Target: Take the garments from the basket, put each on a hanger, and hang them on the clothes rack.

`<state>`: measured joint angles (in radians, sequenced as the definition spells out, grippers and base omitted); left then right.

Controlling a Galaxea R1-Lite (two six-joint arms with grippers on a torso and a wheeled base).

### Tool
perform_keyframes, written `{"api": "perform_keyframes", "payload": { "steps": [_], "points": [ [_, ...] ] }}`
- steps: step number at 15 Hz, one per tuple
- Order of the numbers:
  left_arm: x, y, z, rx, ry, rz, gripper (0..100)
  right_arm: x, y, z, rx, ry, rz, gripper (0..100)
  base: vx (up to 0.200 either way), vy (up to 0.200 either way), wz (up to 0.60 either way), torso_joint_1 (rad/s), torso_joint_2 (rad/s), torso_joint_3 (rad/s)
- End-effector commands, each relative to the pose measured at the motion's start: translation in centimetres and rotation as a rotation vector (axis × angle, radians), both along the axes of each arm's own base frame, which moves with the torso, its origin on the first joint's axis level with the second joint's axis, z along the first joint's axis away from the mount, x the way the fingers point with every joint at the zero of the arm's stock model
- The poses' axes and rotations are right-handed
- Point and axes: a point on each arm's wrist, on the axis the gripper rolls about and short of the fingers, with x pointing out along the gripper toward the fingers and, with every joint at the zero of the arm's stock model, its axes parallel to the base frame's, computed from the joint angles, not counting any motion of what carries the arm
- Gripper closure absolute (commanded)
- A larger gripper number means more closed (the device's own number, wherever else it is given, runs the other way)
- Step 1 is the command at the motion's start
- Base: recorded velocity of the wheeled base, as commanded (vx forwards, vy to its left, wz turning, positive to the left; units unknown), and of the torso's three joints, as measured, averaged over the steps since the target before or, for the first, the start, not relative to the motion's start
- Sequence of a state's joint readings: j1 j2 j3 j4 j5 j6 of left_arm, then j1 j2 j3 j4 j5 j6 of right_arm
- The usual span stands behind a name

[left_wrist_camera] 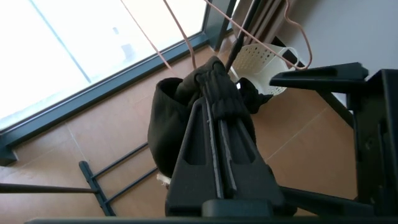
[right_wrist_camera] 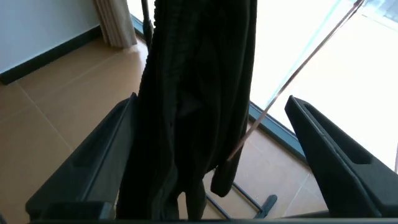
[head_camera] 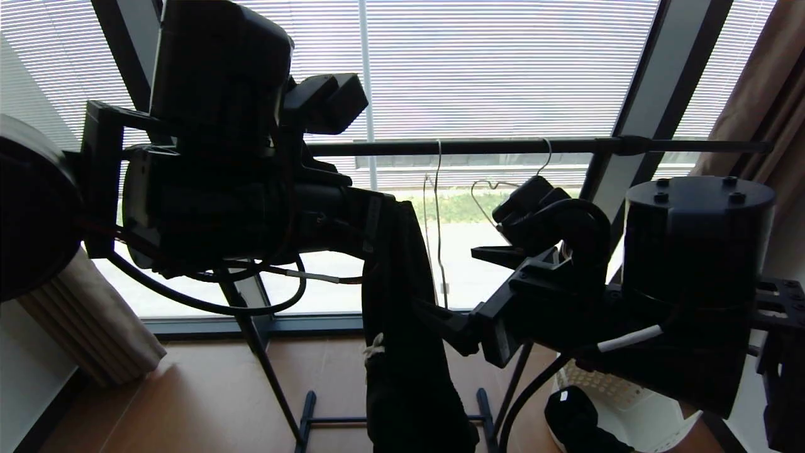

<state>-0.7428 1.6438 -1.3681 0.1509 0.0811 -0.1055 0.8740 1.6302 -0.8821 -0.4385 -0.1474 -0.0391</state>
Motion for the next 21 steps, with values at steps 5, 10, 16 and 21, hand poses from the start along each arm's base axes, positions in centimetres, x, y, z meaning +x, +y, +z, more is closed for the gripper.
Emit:
{"api": "perform_keyframes", "payload": {
  "steps": [5,10,16,21],
  "points": [
    [-0.9,0.9,0.7,-0.015,-0.015,-0.001,100,3.2,-0.2,-6.2,-0.113,0.164,-0.122,0,0.000,0.000,0.00,0.000,0.00,0.000],
    [-1.3,1.2,0.0,-0.003,0.004,-0.004,100,2.8,-3.0,-8.9,-0.077,0.166,-0.184,0,0.000,0.000,0.00,0.000,0.00,0.000],
    [-1.3,1.3,-0.2,-0.013,0.020,0.006,100,1.7,-5.4,-10.9,-0.071,0.170,-0.223,0,0.000,0.000,0.00,0.000,0.00,0.000],
    [-1.3,1.3,-0.3,-0.023,0.032,0.011,100,0.9,-6.3,-11.5,-0.068,0.182,-0.237,0,0.000,0.000,0.00,0.000,0.00,0.000]
  ]
}}
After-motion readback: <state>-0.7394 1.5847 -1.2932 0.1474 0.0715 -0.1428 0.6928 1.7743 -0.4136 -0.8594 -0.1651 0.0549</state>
